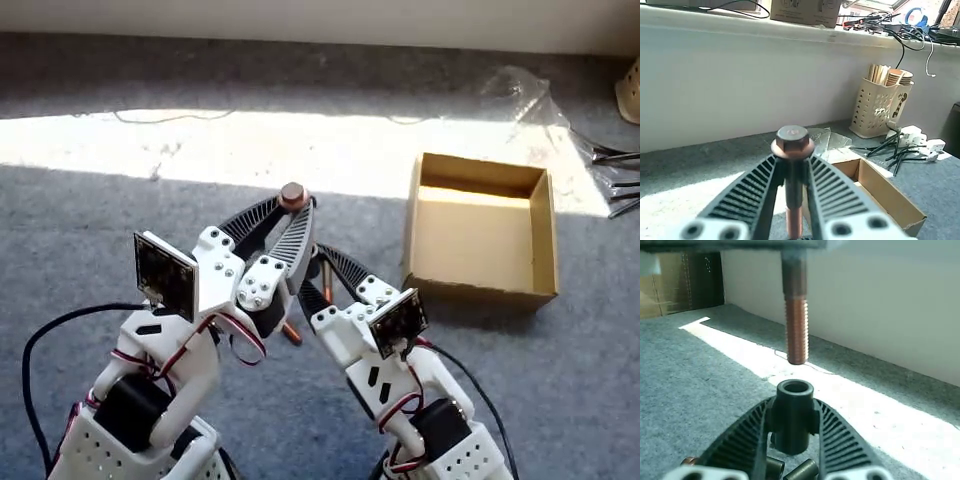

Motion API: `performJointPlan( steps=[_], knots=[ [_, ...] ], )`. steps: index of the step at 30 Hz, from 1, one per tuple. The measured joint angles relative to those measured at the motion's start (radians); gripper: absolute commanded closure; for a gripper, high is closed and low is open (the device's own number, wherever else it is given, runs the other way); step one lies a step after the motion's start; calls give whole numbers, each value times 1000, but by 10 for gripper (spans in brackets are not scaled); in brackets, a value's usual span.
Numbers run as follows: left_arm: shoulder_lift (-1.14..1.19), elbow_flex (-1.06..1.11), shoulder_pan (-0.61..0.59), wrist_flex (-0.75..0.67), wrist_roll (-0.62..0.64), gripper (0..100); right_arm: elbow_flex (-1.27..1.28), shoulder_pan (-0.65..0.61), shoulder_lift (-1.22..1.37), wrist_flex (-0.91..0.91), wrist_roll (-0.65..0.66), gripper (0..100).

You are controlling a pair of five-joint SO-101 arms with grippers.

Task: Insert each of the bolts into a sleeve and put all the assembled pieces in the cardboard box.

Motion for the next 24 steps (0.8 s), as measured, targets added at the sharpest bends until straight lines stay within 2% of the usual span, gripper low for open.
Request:
performJointPlan(
  steps=[24],
  knots=[
    [17, 0, 2, 8, -60, 995, 0, 0, 0, 0, 0, 994]
  ],
)
